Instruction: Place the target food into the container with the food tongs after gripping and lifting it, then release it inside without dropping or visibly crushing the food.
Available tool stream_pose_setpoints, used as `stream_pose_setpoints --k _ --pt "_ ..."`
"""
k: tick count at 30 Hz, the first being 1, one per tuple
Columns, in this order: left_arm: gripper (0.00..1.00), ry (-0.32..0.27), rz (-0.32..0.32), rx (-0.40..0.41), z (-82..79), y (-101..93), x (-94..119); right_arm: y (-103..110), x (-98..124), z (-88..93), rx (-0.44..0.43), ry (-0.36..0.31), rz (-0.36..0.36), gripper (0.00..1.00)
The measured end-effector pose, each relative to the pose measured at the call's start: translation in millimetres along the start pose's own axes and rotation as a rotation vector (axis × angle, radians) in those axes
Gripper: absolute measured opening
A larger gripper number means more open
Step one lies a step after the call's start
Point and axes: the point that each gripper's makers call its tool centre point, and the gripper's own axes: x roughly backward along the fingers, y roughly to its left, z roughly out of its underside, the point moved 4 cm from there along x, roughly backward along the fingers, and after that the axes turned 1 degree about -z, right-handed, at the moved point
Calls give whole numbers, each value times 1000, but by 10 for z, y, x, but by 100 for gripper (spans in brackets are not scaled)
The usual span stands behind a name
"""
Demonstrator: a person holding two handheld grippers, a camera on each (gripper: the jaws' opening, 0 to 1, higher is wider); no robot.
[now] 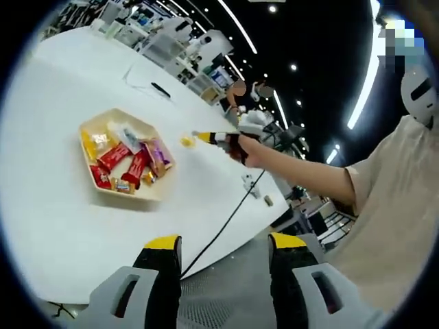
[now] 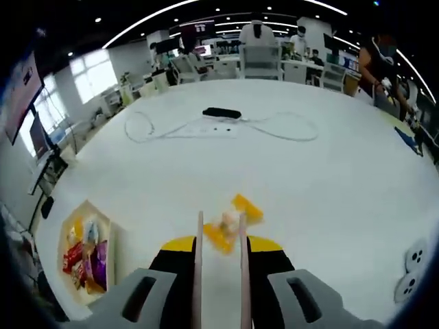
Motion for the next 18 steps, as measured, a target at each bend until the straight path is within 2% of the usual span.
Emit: stream_pose_setpoints --k 4,7,9,10,13,18 --pt "50 10 0 7 19 22 -22 -51 -48 -2 -7 42 40 26" --pt "50 14 4 7 21 21 -37 -20 -19 25 -131 39 16 25" --pt "50 13 4 8 19 24 -45 -26 -21 30 -174 26 2 25" --pt "50 12 3 9 20 31 -48 -34 -18 82 -205 44 -5 25" --pt "50 10 3 16 28 47 -50 -116 -41 150 -203 60 21 25" --pt "50 -3 0 38 45 107 -23 -108 -60 189 -235 68 15 25"
